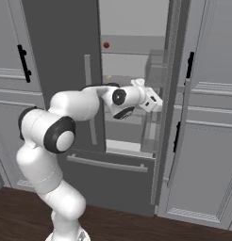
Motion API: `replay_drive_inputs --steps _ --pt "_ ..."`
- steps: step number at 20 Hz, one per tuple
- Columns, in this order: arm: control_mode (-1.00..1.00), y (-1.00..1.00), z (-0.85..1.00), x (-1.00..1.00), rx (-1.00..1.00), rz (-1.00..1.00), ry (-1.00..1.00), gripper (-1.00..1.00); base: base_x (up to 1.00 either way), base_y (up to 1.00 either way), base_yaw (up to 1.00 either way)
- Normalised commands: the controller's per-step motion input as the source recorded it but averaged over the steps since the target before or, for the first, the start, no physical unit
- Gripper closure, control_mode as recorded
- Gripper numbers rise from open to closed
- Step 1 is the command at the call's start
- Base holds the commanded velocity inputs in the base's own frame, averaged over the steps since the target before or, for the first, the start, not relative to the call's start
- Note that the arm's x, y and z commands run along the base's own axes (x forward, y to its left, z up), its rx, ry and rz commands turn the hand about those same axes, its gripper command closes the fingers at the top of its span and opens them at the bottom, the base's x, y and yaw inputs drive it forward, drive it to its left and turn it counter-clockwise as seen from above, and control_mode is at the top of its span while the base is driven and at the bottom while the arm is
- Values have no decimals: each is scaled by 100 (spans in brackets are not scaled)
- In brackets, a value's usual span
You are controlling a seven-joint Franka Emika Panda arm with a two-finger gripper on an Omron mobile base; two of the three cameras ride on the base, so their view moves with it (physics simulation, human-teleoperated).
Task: Take the strawberry from the fridge and place it on top of the pancake, located on the dining counter.
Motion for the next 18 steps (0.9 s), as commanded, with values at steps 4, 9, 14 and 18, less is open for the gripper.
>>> replay_drive_inputs --steps 4,9,14,18 --pt "-100 -15 -11 -37 1 0 -10 100 0 0 0" --pt "-100 77 35 -87 -1 12 14 100 0 0 0" --pt "-100 47 65 -69 0 26 30 100 0 0 0" --pt "-100 34 49 -60 1 29 29 100 0 0 0"
